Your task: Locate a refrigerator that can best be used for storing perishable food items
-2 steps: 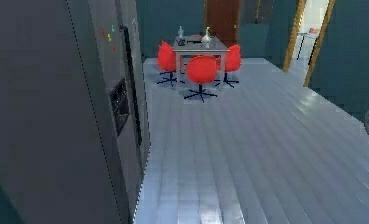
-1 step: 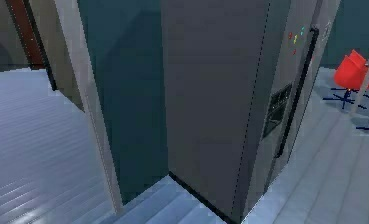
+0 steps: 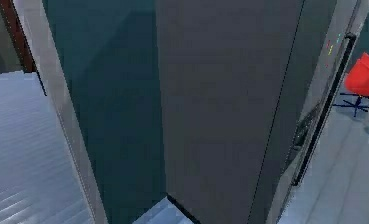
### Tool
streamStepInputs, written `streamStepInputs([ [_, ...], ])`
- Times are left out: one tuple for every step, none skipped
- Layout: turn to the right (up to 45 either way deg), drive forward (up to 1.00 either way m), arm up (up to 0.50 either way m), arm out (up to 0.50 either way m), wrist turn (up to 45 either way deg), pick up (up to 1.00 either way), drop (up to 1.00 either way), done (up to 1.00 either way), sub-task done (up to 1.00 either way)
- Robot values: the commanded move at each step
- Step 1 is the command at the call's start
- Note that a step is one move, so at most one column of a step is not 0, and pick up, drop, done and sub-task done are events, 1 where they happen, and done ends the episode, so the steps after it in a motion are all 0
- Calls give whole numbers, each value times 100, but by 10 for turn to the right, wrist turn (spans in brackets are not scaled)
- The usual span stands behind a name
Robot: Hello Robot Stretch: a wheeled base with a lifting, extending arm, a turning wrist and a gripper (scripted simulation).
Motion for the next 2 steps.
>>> streamStepInputs([
  [180, 0, 0, 0, 0, 0, 0, 0, 0],
  [0, 0, 0, 0, 0, 0, 0, 100, 0],
])
